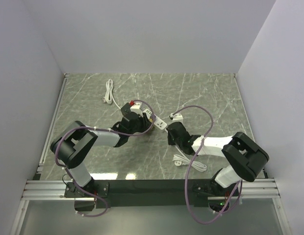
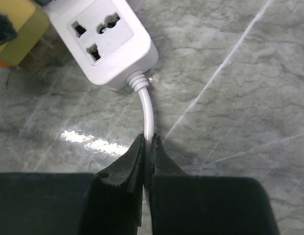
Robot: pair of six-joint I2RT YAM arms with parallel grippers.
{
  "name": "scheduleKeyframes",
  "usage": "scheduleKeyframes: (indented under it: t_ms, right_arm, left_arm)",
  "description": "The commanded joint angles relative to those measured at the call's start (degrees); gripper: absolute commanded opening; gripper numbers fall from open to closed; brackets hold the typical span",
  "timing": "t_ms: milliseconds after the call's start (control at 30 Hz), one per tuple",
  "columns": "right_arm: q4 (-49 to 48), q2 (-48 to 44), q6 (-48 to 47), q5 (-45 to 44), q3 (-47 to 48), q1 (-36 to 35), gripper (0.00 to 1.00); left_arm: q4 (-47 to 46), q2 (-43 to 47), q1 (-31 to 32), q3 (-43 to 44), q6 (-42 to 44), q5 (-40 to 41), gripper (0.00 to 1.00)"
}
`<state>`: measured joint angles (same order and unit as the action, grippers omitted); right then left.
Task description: Insert the plug
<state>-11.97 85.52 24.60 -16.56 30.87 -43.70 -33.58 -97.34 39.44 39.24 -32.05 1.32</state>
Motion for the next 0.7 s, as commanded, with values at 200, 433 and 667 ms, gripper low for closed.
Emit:
scheduleKeyframes:
  t_ms: [200,433,667]
  right_arm:
    - [0.9,0.9,1.3,10.0,3.3,-5.0,0.0]
    - [1.2,3.7,2.6,12.2,5.6,-9.8,0.0]
    - [-0.9,5.7,4.1,14.8,6.7,-11.2,0.0]
  left_arm:
    - [-0.4,-1.0,-1.3,2.4,2.3,2.8,0.01]
    - [-0.7,-2.1,-1.2,3.0,2.2,2.5,0.01]
    - [-0.6,-0.6,-1.2,1.3,1.6,3.1,0.01]
